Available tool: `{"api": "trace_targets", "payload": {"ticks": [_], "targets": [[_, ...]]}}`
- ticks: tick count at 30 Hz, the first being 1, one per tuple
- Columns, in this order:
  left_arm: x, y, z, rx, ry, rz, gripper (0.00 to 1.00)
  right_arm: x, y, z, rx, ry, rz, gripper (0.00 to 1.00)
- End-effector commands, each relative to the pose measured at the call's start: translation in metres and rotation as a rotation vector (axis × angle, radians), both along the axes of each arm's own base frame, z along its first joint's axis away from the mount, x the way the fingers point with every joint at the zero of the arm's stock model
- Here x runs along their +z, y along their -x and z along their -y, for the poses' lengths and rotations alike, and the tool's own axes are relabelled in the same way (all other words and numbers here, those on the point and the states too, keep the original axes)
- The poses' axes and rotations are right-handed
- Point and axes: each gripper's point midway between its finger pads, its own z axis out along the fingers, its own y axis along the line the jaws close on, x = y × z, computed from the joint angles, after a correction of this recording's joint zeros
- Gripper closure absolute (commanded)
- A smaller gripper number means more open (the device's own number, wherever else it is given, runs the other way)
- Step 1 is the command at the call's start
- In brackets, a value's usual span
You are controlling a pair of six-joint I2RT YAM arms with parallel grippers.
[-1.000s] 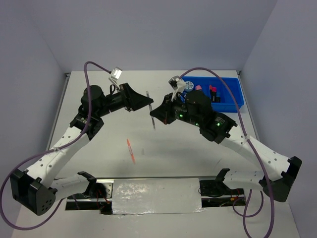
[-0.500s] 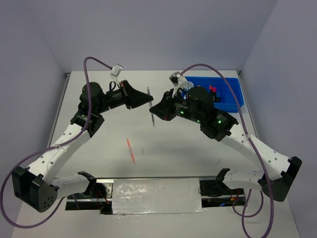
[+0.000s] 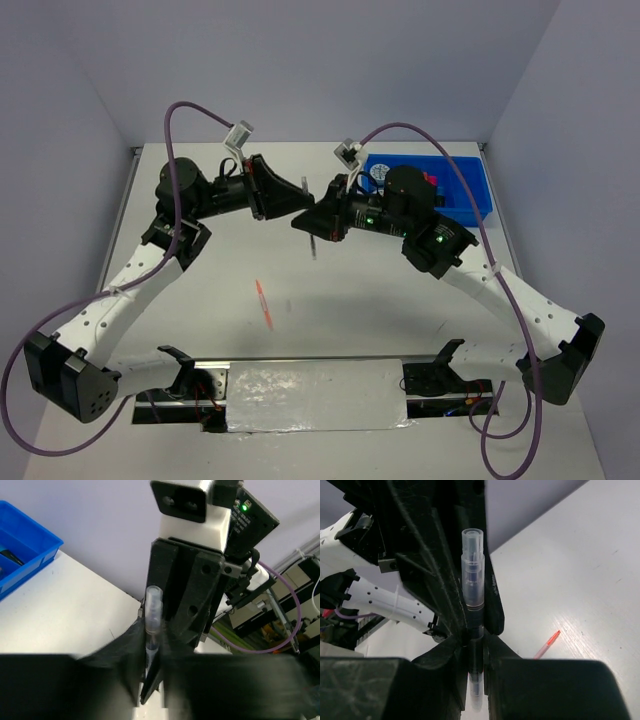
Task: Sort the stationery into containers
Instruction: Close the pen cap on the pen.
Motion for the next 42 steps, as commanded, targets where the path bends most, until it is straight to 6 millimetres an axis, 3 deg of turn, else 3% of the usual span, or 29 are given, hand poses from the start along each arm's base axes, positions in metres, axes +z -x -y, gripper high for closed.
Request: {"api": "trace_targets", "payload": {"ticks": [1,2,5,10,16,20,25,26,28,31,35,37,38,39,40,42], "targets": [[0.028,0.008,-0.002,-0.013,0.026,0.101,0.63,0.015,0.003,0.003,0.016,-0.029,0.057,1.0],[0.025,0.006,-0.002,-0.002,0.01,0.083,0.44,0.017,0.005,0.004,0.018,-0.034,0.059,1.0],[0.031,0.005,-0.004,0.021,0.0,0.11,0.18,0.017,0.007,0.007,0.014,-0.038,0.057,1.0],[0.04,-0.012,-0.011,0.146,-0.025,0.121,0.17,0.01,0.009,0.007,0.027,-0.014,0.048,1.0],[0.042,-0.024,-0.007,0.161,-0.029,0.101,0.33,0.012,0.014,0.007,0.047,-0.022,0.049,1.0],[0.038,-0.022,-0.004,0.129,-0.023,0.091,0.57,0.013,0.013,0.007,0.043,-0.018,0.05,1.0],[0.029,-0.017,-0.001,0.089,-0.018,0.066,0.69,0.014,0.008,0.006,0.023,-0.016,0.049,1.0],[0.027,-0.016,-0.001,0.083,-0.021,0.061,0.83,0.018,0.007,0.007,0.02,-0.019,0.057,1.0],[0.024,-0.015,0.001,0.071,-0.023,0.048,1.0,0.02,0.004,0.006,0.008,-0.014,0.062,1.0],[0.017,-0.012,0.003,0.05,-0.024,0.022,1.0,0.031,-0.009,0.007,-0.022,-0.02,0.089,1.0],[-0.013,-0.004,0.013,0.019,-0.07,-0.048,1.0,0.07,-0.039,0.019,-0.065,-0.073,0.159,1.0],[-0.026,0.007,0.019,-0.004,-0.083,-0.073,1.0,0.079,-0.056,0.02,-0.094,-0.061,0.181,1.0],[-0.036,0.016,0.023,-0.026,-0.094,-0.095,1.0,0.101,-0.059,0.026,-0.111,-0.08,0.225,1.0],[-0.041,0.018,0.026,-0.027,-0.095,-0.104,1.0,0.104,-0.064,0.023,-0.109,-0.077,0.229,1.0],[-0.054,0.027,0.032,-0.052,-0.108,-0.133,1.0,0.121,-0.067,0.027,-0.12,-0.091,0.267,1.0],[-0.06,0.035,0.038,-0.067,-0.107,-0.144,1.0,0.125,-0.078,0.026,-0.132,-0.09,0.272,1.0]]}}
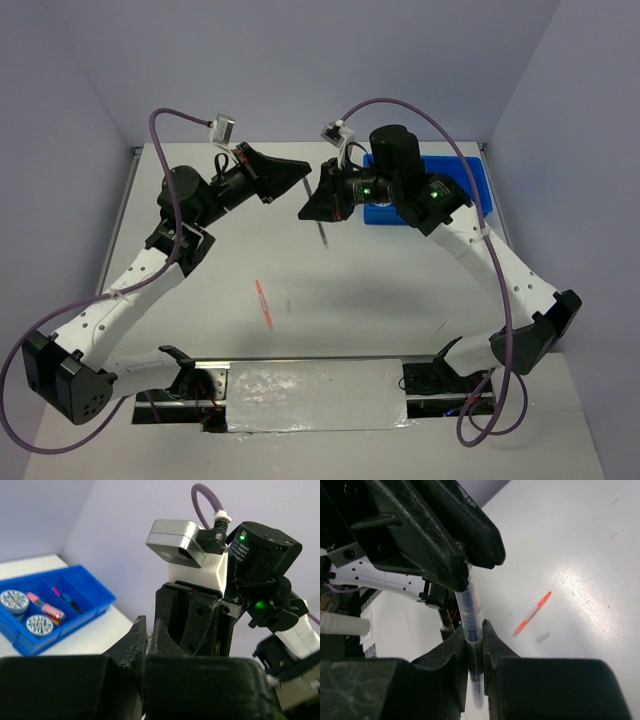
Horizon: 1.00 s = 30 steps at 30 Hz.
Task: Sort the stationery into containers
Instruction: Close the pen cap on the pen.
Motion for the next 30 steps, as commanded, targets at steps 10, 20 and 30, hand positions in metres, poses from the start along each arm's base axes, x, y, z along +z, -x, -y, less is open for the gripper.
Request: {"api": "trace_targets", "payload": {"ticks": [10,20,30], "targets": [[-0.12,0.143,0.072,-0.554,-0.16,-0.292,1.0,0.179,-0.079,0.02,-0.175,-0.288,0.488,1.0],[-0.13,0.177,0.097,-0.73,-0.2,-0.288,1.0,0.209,-0.099,0.037,-0.216,-0.322,0.553,1.0],[-0.144,0.182,0.097,-0.771,-0.316,-0.265,1.0,0.198,-0.107,0.047,-0.208,-0.326,0.51,1.0]]}}
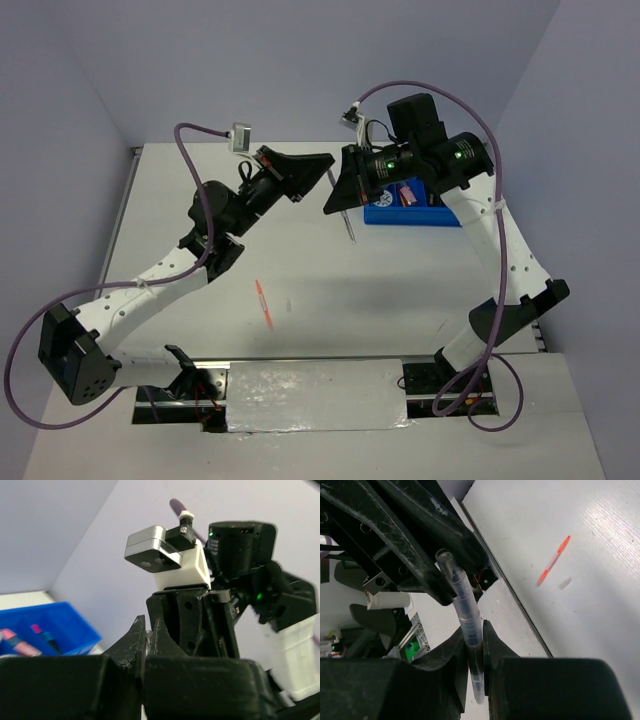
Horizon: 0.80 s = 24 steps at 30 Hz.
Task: Sort the stationery into containers
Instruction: Close the pen cap on the pen, then place the pen in the storage box.
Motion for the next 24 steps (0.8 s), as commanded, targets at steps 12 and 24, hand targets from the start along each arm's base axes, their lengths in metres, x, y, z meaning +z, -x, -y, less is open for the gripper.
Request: {"api": "trace_targets", "payload": {"ticks": [12,24], "targets": [[-0.037,0.017,0.001,-0.213,-0.505,-0.187,0.29,-0.003,-0.08,0.007,-0.201,-0.212,0.541,1.0],[-0.047,-0.033,-0.124,0.422,-0.628,-0.445,0.01,-0.148,-0.216,0.187,-0.763,0.49,0.352,1.0]]}}
